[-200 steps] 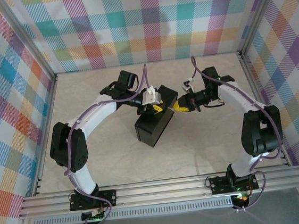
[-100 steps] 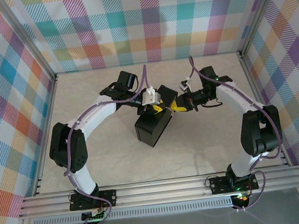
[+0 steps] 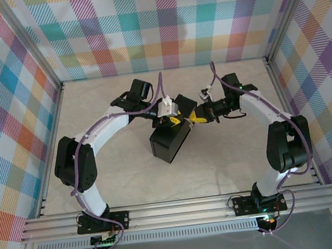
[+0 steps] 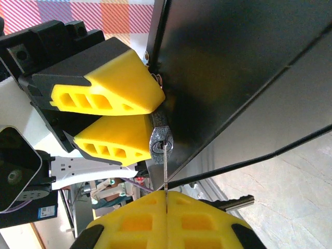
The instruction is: Unlock the padlock with the key
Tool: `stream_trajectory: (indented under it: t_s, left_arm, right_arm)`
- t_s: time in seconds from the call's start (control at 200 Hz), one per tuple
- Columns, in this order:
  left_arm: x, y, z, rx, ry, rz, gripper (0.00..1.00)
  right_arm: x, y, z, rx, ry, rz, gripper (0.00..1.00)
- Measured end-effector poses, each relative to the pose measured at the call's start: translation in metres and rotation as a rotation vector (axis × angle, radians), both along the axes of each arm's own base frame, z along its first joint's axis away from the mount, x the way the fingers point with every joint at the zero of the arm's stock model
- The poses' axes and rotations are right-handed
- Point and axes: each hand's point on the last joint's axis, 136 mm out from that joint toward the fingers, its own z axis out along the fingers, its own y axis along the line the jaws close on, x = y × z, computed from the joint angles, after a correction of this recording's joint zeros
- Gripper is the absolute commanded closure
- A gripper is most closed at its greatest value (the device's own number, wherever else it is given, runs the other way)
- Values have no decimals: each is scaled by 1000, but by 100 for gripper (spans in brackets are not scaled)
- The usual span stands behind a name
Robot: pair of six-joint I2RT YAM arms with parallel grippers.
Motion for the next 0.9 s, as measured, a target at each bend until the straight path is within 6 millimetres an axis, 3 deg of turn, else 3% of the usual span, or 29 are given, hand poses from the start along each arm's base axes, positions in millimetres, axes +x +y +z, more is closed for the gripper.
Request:
stream_trajectory:
  t_s: [0.9]
  left_arm:
    - [2, 2, 1, -2, 18, 19, 81]
  right_arm:
    - [1, 9, 3, 14, 0, 13, 100]
